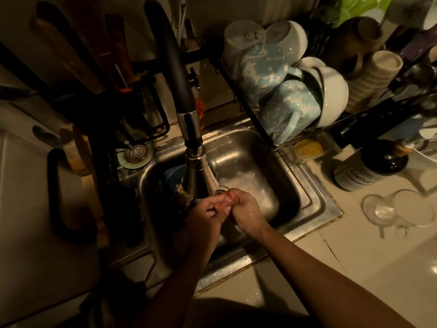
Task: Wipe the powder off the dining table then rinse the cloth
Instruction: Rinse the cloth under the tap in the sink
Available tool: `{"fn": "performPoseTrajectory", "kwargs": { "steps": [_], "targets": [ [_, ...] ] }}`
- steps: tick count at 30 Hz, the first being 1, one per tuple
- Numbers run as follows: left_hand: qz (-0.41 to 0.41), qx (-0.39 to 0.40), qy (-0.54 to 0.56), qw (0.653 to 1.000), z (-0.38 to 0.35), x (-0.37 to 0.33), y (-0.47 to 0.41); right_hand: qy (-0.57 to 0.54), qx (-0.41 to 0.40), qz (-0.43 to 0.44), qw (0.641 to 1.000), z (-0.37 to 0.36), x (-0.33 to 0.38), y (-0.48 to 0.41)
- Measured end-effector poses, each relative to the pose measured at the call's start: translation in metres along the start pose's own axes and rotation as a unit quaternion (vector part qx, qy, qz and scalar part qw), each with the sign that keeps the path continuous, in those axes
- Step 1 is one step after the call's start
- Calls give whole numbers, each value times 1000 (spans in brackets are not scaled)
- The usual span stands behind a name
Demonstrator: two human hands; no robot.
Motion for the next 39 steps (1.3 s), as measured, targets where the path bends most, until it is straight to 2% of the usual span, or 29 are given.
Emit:
{"fn": "performPoseTrajectory", "kwargs": {
  "steps": [3, 4, 6, 7, 8, 12, 14, 16, 17, 19, 22, 24, 27, 29, 32, 34, 36, 37, 39],
  "targets": [
    [-7, 6, -3, 1000, 2, 1, -5, -123, 41, -16, 991, -3, 7, 5],
    [-7, 19, 4, 1000, 2, 0, -7, -204, 67, -41, 976, -3, 10, 7],
    [-30, 63, -28, 997, 0, 2, -9, -385, 98, -135, 907, -2, 14, 8],
    [-49, 78, -62, 994, -1, 4, -10, -433, 102, -165, 880, 1, 14, 7],
    [-63, 85, -97, 990, -2, 6, -12, -437, 100, -172, 877, 2, 12, 4],
    [-88, 60, -158, 982, -4, 2, -13, -319, 88, -175, 927, 10, 4, 2],
    [-63, 63, -142, 986, -4, -3, -14, -275, 139, -202, 930, 13, 0, 4],
    [-52, 85, -140, 985, -2, -8, -15, -260, 198, -240, 914, 18, -3, 6],
    [-50, 99, -144, 983, -1, -10, -16, -258, 212, -257, 907, 20, -3, 6],
    [-19, 104, -114, 988, 2, -6, -19, -206, 210, -246, 923, 22, -4, 5],
    [-1, 37, -104, 994, 9, 18, -38, -37, 142, -140, 979, 20, 1, 5],
    [54, -29, -82, 995, 15, 45, -52, 66, 83, -49, 993, 15, 0, 5],
    [85, -49, -35, 995, 13, 63, -61, 249, -1, 82, 965, 8, -14, 4],
    [81, -58, -31, 995, 11, 55, -59, 326, -5, 131, 936, 8, -19, 5],
    [99, -62, -28, 993, 11, 82, -73, 376, 20, 146, 915, 10, -16, 1],
    [111, -40, -18, 993, 13, 70, -71, 309, 43, 103, 945, 11, -14, -2],
    [107, -2, -3, 994, 15, 56, -69, 135, 66, 27, 988, 15, -10, -3],
    [102, 18, -8, 995, 18, 56, -71, 39, 84, -7, 996, 19, -10, -3],
    [100, 64, -34, 992, 19, 65, -79, -106, 160, -43, 980, 22, -4, 0]
  ]
}}
Point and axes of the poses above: each hand's wrist, its own y-axis away from the middle knuckle, its own z-axis out of the back of the hand, x = y × z, the point moved 3 cm from there along -y, towards the middle knuckle, and after that the axes turned 2 degrees about z, right-handed, at the moved point
